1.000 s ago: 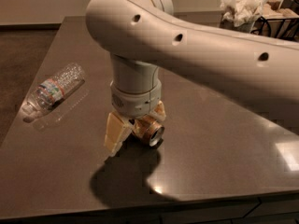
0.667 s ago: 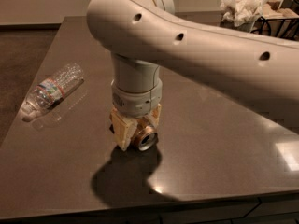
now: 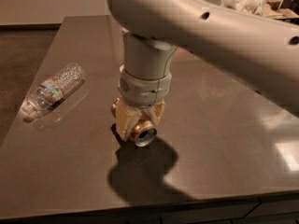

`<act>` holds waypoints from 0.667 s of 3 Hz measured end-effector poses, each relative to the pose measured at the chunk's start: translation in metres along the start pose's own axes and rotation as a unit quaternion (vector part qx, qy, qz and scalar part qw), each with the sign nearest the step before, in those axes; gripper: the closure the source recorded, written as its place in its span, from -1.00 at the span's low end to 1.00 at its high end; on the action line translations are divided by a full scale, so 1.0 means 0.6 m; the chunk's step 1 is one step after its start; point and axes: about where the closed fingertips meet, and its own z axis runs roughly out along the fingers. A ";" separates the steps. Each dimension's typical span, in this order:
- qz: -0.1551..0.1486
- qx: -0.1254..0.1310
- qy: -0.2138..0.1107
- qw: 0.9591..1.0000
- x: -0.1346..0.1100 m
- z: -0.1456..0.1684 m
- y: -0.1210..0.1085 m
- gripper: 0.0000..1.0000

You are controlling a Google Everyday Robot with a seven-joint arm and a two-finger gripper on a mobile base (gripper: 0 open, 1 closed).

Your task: Place orange can upright

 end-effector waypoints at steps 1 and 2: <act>0.062 0.059 0.011 0.996 -0.006 -0.037 -0.018 1.00; 0.125 0.116 0.008 0.985 -0.007 -0.068 -0.039 1.00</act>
Offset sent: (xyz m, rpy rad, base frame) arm -0.0220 0.0161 0.0697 0.2649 0.2782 -0.4061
